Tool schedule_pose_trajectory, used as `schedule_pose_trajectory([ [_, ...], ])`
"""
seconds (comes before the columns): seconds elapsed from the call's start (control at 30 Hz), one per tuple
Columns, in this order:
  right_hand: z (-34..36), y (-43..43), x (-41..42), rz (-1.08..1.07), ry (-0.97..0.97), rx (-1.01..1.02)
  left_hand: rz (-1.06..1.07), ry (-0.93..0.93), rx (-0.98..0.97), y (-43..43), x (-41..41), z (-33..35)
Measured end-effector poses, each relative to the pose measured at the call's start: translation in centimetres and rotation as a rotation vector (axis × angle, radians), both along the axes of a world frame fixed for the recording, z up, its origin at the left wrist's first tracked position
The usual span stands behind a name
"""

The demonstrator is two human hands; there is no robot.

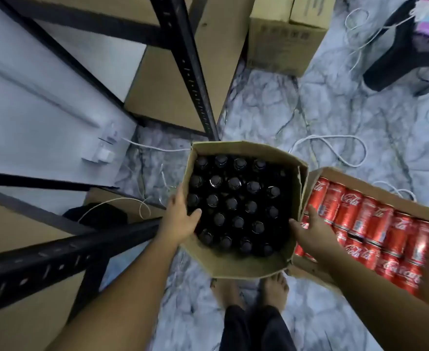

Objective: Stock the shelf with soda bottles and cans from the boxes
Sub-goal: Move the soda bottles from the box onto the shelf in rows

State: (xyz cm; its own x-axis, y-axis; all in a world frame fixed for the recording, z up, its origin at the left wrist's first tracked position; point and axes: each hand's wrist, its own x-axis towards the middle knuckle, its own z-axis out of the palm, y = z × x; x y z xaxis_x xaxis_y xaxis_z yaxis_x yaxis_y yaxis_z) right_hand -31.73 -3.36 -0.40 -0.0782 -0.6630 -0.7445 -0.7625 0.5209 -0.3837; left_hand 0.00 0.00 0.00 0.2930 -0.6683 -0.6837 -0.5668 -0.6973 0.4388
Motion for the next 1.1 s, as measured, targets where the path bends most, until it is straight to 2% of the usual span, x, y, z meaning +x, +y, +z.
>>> schedule_pose_trajectory([
  [0.2, -5.5, 0.5, 1.2, -0.106, -0.041, 0.044, 0.216, -0.008, -0.035, -1.5, 0.5, -5.9],
  [0.4, -7.2, 1.3, 0.9, -0.155, -0.032, 0.024, 0.259, -0.085, -0.066, -2.1, 0.4, -7.8],
  [0.83, -6.6, 2.2, 1.0, -0.118, 0.051, -0.077, 0.055, -0.39, -0.15, -0.7, -0.2, -9.0],
  [0.97, -6.8, 3.8, 0.8, -0.131, 0.051, -0.175, 0.004, -0.41, -0.178, 0.1, -1.1, -8.4],
  [1.1, -7.0, 5.0, 0.9, -0.178, 0.124, -0.156, -0.003, -0.419, -0.192, 1.4, -1.8, -8.1],
])
